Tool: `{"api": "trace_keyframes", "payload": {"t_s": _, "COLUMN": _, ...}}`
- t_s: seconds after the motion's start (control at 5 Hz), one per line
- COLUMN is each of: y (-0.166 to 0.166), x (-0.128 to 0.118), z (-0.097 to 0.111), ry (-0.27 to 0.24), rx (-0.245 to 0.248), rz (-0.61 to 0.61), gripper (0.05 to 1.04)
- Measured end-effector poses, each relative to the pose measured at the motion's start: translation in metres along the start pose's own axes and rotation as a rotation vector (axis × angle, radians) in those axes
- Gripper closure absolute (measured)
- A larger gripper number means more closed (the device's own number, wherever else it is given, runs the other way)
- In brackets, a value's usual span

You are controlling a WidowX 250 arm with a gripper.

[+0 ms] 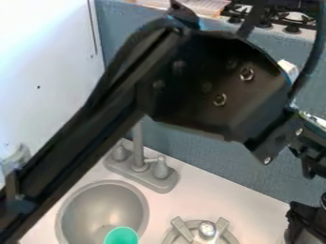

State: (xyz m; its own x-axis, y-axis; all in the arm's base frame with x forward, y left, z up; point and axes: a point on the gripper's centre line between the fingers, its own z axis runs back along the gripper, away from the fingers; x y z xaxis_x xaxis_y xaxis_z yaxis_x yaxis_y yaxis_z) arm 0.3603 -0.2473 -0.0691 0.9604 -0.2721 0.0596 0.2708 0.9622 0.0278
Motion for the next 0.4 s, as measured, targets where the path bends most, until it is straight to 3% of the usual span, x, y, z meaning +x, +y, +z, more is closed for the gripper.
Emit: {"api": "trace_keyframes", "payload": {"t_s": 0.4, "y": -0.006, "x": 0.0142, "z": -0.0029, "ry": -0.014, "rx": -0.005, "rz": 0.012, "gripper": 0.083}}
